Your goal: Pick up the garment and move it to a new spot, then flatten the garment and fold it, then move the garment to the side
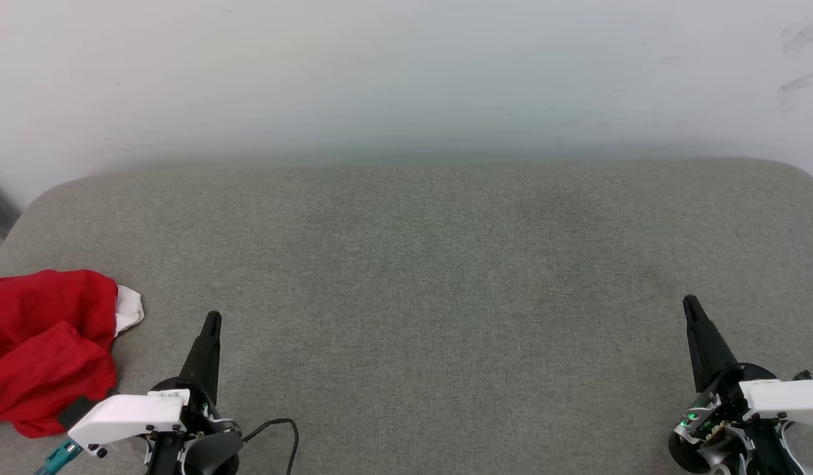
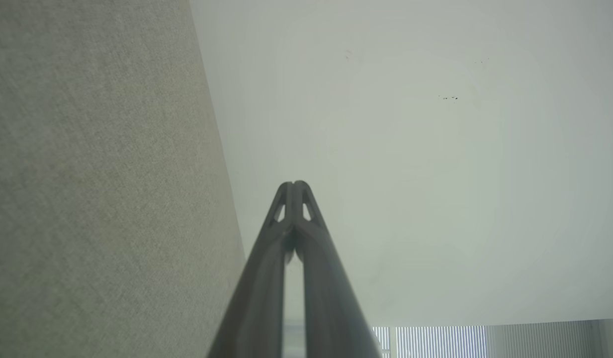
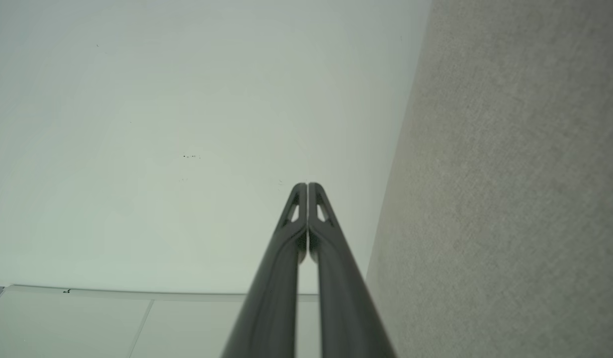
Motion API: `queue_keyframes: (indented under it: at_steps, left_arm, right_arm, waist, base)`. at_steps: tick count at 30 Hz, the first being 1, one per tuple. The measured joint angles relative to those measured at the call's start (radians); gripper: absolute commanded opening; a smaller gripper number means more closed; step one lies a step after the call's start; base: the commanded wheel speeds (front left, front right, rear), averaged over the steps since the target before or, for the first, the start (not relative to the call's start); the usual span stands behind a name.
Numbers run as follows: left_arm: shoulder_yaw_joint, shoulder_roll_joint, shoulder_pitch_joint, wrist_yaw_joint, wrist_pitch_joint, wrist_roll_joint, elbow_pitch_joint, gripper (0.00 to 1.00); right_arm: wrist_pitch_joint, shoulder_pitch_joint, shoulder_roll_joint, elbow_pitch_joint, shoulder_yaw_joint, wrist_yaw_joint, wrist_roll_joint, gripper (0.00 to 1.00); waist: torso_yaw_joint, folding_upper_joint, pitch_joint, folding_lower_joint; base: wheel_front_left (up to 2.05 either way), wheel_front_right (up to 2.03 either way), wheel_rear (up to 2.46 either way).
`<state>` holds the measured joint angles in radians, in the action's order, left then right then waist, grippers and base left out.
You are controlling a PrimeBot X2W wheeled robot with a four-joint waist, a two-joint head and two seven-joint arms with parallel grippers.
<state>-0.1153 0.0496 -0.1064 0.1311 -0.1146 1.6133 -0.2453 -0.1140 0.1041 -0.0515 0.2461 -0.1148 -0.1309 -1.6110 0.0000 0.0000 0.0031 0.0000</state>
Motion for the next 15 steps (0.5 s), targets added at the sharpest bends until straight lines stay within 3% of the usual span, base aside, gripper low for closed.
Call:
queue_keyframes:
  at_steps: [10,11,15]
  left_arm:
    - [0.0,0.0,0.0,0.0,0.0,0.0,0.0,0.0]
    - [0.001,-0.001,0.003,0.0,0.0,0.0,-0.007,1.0]
    - [0.012,-0.003,0.028,0.0,0.006,0.0,-0.032,1.0]
  right_arm:
    - [0.0,0.0,0.0,0.0,0.0,0.0,0.0,0.0]
    - [0.0,-0.003,0.0,0.006,0.0,0.0,0.0,1.0]
    - [0.006,-0.032,0.002,0.027,0.001,0.0,0.001,1.0]
  waist:
    - [0.0,0.0,0.0,0.0]
    - [0.0,0.0,0.0,0.0]
    - [0.0,0.0,0.0,0.0]
  base:
    - [0.0,0.0,0.0]
    - [0.0,0.0,0.0]
    - [0.0,0.0,0.0]
